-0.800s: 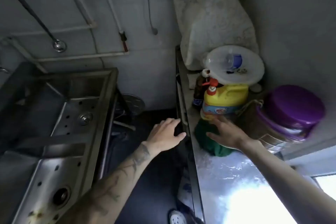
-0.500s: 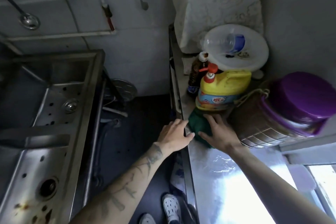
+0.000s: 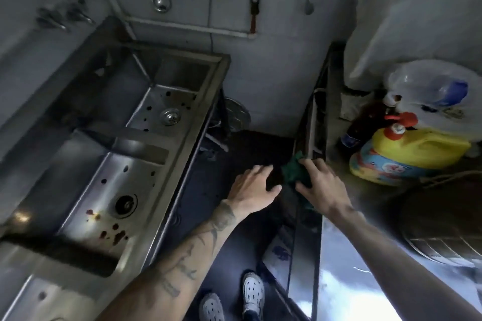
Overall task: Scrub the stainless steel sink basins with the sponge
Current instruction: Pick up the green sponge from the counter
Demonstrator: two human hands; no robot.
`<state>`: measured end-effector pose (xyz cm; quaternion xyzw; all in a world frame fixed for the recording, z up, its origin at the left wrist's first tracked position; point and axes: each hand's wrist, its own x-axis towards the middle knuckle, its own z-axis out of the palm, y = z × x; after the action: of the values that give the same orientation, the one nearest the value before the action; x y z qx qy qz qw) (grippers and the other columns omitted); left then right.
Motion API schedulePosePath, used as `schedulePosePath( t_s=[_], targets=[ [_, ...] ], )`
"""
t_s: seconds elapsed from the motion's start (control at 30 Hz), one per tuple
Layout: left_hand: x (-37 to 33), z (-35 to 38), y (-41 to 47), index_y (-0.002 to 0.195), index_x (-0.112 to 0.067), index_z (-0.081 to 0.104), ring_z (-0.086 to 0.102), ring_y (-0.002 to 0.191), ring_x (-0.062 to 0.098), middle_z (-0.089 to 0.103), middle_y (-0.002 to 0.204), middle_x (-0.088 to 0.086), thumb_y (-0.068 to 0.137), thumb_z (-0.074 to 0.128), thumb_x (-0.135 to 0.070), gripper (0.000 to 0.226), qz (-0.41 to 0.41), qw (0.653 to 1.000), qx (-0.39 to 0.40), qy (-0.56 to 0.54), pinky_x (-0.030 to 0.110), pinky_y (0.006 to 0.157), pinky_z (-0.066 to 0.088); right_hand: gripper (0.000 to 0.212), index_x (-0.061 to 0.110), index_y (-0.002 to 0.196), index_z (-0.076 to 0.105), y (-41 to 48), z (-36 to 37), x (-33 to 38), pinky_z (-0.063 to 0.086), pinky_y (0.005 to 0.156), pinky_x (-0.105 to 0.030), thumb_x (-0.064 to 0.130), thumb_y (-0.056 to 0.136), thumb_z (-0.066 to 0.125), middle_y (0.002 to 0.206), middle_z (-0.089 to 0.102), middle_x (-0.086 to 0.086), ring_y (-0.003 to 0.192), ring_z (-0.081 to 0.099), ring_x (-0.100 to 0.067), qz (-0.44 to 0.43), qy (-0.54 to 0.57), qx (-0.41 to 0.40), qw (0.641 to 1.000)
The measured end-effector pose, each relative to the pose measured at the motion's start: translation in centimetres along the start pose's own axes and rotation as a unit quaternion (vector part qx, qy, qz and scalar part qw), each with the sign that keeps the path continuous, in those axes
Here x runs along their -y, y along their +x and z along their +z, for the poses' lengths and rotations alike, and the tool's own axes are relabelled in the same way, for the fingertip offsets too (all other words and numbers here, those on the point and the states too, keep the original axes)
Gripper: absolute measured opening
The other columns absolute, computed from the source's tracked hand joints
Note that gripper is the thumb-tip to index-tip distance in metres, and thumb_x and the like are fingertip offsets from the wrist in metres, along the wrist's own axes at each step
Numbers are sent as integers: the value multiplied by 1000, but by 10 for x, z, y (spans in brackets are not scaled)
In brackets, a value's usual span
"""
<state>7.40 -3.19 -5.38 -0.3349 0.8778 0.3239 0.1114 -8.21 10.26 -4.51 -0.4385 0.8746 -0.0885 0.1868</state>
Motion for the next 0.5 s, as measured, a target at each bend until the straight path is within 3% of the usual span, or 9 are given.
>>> schedulePosePath(
  t_s=[0.17,0.37,0.5],
  targets=[
    [96,-50,-70,165,-28,31,33,155,23,32,169,-3,105,53,-55,70,-106,990,-80,-53,41,124,33,60,26,149,39,19,14,121,53,92,-44,41,96,63,133,47,-2,123,53,-29,-125,-15,21,992],
    [208,-75,-197,166,-31,30,24,161,24,25,174,3,104,54,-54,70,-229,951,-167,-123,37,130,23,56,27,142,44,-3,56,279,53,90,-46,41,92,66,128,49,-4,121,54,-33,-268,-14,52,962],
    [292,-70,-311,165,-24,33,39,153,28,39,167,5,105,52,-53,68,-294,927,-206,-111,41,123,35,53,27,137,47,-51,112,392,52,86,-44,40,90,68,124,49,-4,115,57,-34,-361,-23,79,929]
  ],
)
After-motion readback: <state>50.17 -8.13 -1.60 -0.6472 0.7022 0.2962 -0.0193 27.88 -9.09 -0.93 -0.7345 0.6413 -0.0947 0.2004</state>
